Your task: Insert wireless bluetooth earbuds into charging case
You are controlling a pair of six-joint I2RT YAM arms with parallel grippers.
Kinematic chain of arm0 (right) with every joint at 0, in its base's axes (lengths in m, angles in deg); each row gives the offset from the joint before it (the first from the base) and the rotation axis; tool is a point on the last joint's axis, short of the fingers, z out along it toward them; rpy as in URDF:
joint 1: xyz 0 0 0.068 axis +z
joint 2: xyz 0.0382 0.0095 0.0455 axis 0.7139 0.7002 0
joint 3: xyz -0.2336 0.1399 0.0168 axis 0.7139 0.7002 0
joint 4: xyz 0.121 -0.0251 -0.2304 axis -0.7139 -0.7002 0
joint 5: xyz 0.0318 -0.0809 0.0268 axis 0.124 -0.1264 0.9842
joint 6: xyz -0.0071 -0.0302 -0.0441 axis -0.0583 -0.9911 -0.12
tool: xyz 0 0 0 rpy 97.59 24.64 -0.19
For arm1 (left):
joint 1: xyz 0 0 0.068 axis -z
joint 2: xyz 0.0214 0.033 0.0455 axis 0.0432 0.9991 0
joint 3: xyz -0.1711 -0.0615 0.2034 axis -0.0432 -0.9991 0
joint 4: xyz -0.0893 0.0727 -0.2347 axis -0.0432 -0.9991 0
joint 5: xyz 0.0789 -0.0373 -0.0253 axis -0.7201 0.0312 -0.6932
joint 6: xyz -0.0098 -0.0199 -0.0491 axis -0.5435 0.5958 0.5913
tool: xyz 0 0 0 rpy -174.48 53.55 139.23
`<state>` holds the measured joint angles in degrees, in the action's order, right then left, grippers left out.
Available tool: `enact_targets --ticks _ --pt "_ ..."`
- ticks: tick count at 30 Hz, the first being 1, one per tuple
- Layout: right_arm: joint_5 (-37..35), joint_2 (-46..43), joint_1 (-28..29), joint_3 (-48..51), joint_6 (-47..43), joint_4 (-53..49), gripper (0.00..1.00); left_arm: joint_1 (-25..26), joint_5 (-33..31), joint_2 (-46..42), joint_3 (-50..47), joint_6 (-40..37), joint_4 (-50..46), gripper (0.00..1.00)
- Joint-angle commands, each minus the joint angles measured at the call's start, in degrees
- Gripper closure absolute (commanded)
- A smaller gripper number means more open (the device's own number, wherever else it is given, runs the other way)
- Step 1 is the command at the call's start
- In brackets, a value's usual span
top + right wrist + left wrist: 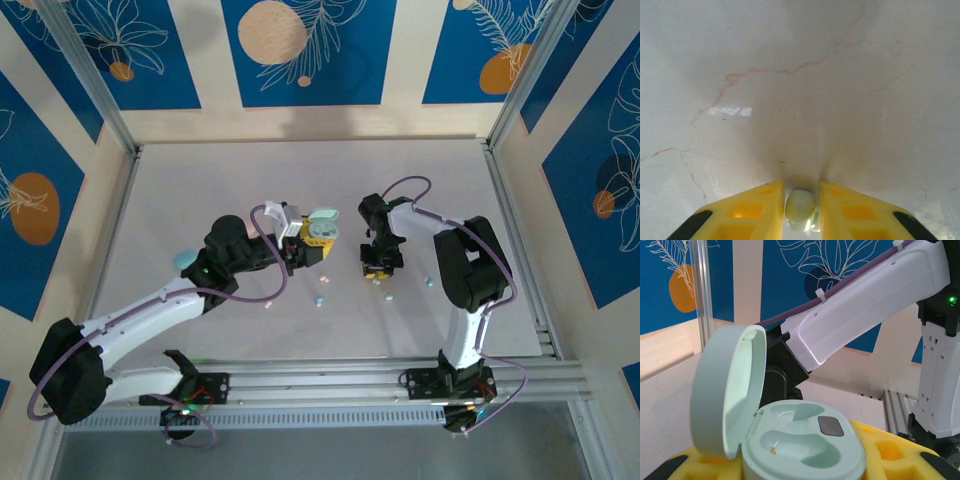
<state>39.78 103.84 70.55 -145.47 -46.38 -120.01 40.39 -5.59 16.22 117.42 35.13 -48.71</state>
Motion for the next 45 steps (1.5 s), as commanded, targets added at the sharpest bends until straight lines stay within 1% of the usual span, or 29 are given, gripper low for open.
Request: enact_targets --ticks 1,5,10,14,18,31,37,39,42,44,45 --pt "-0.86 1.22 0.49 -1.47 -0.49 -2.02 0.75 0.37 -0.21 0.1 -0.2 -0.21 0.44 0.72" --pt "-0.91 1.62 0.93 -1.98 -1.14 -2.49 0.73 0.36 -0.43 0.01 -0.2 -0.45 0.35 0.72" --pt "-1.24 2.06 1.29 -2.27 -1.1 -2.85 0.74 0.34 -0.49 -0.09 -0.29 -0.6 0.17 0.72" --pt "-2.6 1.96 1.68 -2.88 -0.97 -4.12 0.72 0.33 -0.49 -0.01 -0.29 -0.68 0.09 0.72" --pt "-2.45 1.9 2.08 -3.23 -1.48 -4.54 0.71 0.32 -0.52 0.19 -0.2 -0.72 0.17 0.72" --pt "-2.89 2.76 2.0 -3.34 -1.41 -4.65 0.77 0.37 -0.45 0.36 -0.15 -0.61 0.25 0.72" --pt "-1.74 1.77 1.82 -2.74 -1.13 -4.21 0.79 0.32 -0.45 0.36 -0.35 -0.51 0.35 0.72" --pt "0.43 -0.23 1.26 -1.96 -1.03 -3.07 0.79 0.37 -0.72 0.26 -0.47 -0.58 0.34 0.72" --pt "5.95 -4.91 -0.68 -0.41 -0.25 -0.63 0.79 0.3 -1.3 0.28 -0.71 -0.68 0.4 0.72" --pt "13.47 -8.79 -2.98 1.19 0.33 2.85 0.79 0.3 -1.98 0.18 -0.88 -0.81 0.41 0.72" --pt "18.91 -11.12 -4.33 2.47 1.3 5.6 0.79 0.37 -2.38 0.11 -1.06 -0.85 0.44 0.72"
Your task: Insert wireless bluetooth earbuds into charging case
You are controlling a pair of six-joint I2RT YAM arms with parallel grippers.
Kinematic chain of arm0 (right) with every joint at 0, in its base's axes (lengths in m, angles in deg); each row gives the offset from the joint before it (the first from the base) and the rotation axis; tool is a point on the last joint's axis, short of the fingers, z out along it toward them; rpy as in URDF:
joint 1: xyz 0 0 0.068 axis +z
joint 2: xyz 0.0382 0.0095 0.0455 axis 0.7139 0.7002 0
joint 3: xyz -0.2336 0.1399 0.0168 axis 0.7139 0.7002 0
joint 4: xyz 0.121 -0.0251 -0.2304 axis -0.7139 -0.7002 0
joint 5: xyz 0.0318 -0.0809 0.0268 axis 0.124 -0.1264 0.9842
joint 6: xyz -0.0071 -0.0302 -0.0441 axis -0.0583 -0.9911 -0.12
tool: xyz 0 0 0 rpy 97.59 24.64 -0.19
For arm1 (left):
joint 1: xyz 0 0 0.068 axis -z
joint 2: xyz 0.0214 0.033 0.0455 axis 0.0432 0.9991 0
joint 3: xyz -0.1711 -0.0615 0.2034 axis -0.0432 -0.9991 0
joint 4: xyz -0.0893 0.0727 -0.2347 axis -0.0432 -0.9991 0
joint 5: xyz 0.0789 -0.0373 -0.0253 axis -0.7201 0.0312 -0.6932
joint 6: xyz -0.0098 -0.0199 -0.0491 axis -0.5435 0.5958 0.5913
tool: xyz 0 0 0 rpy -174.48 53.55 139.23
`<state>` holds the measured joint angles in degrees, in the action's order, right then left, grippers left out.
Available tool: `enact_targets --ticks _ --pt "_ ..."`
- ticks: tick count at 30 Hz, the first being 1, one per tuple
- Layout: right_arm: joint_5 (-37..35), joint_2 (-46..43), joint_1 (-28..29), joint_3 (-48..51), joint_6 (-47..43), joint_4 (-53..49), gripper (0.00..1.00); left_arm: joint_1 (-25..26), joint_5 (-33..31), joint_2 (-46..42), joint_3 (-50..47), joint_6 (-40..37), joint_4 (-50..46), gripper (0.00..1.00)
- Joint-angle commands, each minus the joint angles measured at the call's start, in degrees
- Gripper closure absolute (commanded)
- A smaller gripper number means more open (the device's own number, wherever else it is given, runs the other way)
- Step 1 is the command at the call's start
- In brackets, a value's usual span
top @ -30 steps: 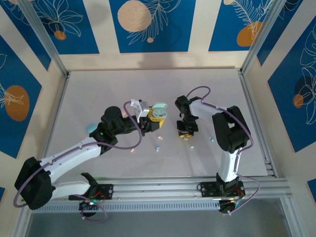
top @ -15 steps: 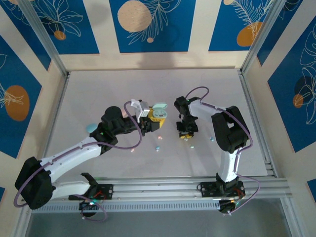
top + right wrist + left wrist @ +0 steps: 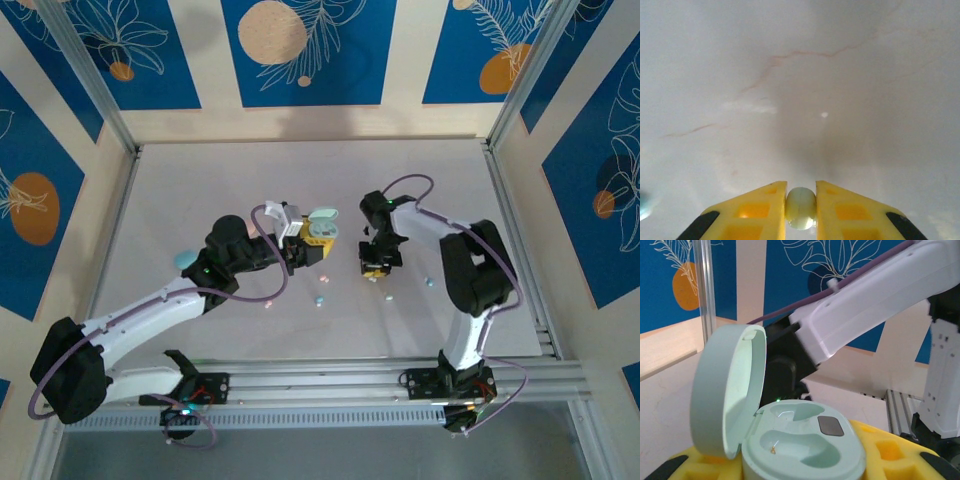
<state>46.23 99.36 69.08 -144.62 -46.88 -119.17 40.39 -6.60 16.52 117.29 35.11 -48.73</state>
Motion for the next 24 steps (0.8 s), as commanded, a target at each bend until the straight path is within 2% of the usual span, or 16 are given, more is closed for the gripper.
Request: enact_targets --ticks 1,6,12,18,24 --pt "17.59 -8.49 -4.08 2.83 2.84 7.37 0.79 0.33 -1.83 -0.26 -1.01 -0.95 0.36 0.72" --pt "43.57 -14.95 -10.12 7.67 10.43 21.95 0.79 0.28 -4.08 -1.32 -1.2 -2.36 -1.28 0.72" --pt "61.81 -18.22 -12.29 9.86 21.85 38.13 0.79 0.21 -6.51 -2.5 -1.98 -3.66 -1.59 0.72" --pt "68.93 -19.8 -12.5 10.31 28.89 47.99 0.78 0.2 -7.18 -2.49 -2.14 -4.14 -1.26 0.72" --pt "69.65 -21.1 -12.69 10.39 33.42 51.93 0.78 0.2 -7.53 -2.43 -2.45 -4.75 -0.96 0.72"
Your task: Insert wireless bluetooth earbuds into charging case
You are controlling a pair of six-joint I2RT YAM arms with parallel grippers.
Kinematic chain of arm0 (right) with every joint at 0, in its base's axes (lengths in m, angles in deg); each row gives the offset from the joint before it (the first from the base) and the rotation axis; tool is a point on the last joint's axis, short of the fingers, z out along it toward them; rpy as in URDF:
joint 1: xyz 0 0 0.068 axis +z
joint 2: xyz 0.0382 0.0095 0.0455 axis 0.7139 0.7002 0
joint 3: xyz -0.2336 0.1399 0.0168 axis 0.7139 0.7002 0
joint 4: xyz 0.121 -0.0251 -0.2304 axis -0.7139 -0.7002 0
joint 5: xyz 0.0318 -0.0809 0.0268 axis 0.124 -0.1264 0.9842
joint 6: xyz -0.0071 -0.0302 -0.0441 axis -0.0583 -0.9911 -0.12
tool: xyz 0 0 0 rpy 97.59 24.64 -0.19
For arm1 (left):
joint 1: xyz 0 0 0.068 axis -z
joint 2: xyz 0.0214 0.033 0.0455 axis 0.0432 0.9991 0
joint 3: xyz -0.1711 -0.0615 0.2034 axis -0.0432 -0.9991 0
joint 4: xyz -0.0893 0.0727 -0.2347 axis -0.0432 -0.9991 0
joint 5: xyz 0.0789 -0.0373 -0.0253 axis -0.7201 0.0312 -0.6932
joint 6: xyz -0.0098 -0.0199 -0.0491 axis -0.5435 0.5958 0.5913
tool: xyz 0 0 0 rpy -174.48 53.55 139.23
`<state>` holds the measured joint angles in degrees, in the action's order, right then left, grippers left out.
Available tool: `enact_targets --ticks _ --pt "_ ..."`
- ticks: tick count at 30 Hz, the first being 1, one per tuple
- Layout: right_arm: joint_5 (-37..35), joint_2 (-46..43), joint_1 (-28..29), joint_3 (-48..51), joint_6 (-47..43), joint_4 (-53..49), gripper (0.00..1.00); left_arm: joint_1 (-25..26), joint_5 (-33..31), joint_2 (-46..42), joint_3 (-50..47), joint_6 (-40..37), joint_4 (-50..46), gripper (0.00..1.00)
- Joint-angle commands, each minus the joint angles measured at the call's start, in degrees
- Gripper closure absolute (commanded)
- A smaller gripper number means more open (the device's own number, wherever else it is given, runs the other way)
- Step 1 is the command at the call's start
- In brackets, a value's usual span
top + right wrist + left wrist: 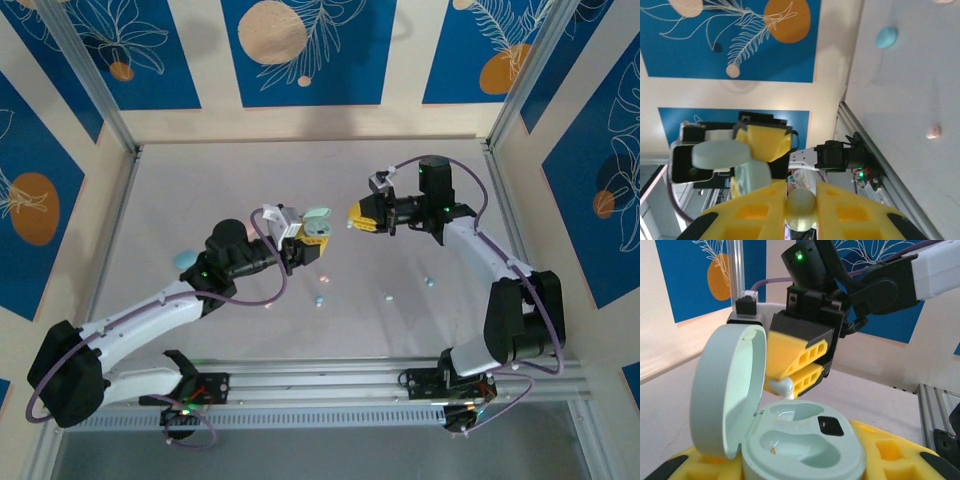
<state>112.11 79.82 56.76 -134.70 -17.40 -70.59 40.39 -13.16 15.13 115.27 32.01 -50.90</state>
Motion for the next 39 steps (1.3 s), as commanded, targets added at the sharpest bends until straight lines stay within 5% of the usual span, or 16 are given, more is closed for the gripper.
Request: enact_targets --ticks 1,16,39 --pt "3.49 -1.84 -0.4 0.32 4.4 3.23 0.78 0.26 -1.1 -0.95 -0.57 -1.81 1.21 0.72" --pt "-9.25 -9.22 3.62 -8.37 -3.45 -12.45 0.78 0.28 -0.36 5.54 -1.75 -6.05 12.63 0.72" --pt "-24.06 -10.26 14.36 -7.92 -9.04 -12.31 0.78 0.36 0.26 13.15 -0.42 -5.02 24.82 0.72"
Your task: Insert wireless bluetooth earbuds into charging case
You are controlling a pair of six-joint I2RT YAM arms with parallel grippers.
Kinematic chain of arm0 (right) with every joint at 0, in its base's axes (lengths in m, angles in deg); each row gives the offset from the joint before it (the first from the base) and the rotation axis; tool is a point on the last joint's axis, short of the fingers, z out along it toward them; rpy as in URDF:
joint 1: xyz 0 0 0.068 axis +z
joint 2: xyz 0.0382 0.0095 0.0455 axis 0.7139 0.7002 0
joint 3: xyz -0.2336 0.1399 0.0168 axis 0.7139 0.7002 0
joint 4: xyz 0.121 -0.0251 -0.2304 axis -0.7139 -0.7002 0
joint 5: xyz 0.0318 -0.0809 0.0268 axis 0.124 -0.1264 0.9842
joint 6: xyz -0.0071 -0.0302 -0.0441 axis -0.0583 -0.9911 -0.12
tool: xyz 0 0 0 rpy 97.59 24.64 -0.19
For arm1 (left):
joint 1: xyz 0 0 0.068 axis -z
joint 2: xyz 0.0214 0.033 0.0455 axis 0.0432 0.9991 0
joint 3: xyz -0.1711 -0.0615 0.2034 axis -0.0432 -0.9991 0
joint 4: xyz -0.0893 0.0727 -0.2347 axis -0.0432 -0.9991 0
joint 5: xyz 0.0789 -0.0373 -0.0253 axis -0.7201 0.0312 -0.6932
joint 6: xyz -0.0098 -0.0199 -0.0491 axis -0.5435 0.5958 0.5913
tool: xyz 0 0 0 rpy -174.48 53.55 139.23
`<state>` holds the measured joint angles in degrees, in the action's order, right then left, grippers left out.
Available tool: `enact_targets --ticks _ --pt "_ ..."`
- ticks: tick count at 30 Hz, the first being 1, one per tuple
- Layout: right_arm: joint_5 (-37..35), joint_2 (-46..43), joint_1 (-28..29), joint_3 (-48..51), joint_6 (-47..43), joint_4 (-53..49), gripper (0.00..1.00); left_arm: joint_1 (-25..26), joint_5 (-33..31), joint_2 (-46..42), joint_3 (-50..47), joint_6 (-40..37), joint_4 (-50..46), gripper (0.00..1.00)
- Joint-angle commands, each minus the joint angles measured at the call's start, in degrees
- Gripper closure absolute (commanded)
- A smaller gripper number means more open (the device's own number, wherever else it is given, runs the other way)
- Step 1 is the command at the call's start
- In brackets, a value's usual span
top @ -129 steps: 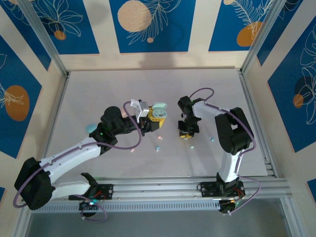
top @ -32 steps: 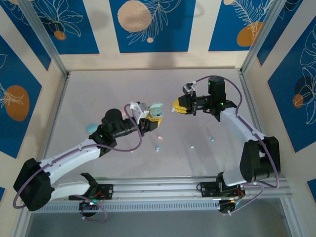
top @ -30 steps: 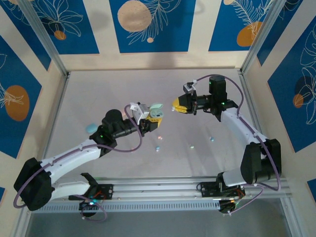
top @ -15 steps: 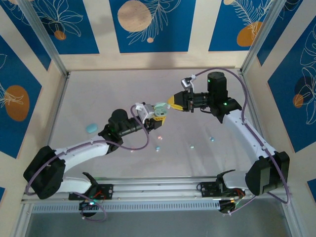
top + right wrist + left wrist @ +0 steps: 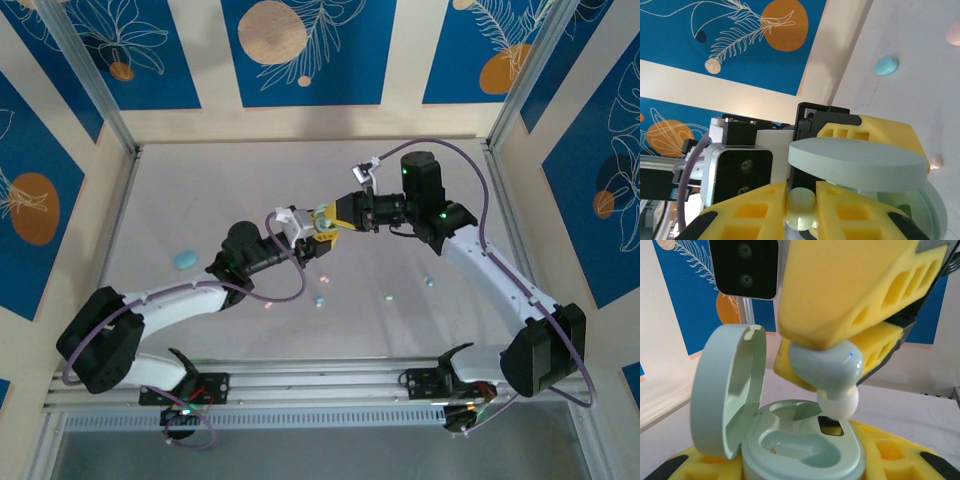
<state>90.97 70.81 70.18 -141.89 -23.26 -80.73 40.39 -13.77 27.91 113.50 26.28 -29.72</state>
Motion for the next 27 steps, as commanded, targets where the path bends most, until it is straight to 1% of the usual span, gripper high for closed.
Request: enact_targets --ticks 1,9,15,20,27 --pt "-3.92 -1.16 1.25 -0.91 -3.71 -2.96 0.78 0.33 0.87 0.36 1.41 0.86 3.68 0.72" --pt "-8.56 -1.07 3.04 -1.36 -6.49 -4.73 0.78 0.31 1.13 0.01 1.87 1.39 2.79 0.72" --pt "-9.81 -0.81 3.59 -1.19 -6.03 -3.76 0.78 0.43 1.05 0.08 2.03 1.7 2.8 0.72" --pt "-14.77 -1.08 4.96 -2.01 -9.43 -7.18 0.78 0.37 0.77 0.16 1.98 2.13 3.71 0.72" --pt "-19.16 -1.44 6.14 -2.95 -12.74 -10.12 0.78 0.44 0.96 0.36 2.01 2.75 4.69 0.72"
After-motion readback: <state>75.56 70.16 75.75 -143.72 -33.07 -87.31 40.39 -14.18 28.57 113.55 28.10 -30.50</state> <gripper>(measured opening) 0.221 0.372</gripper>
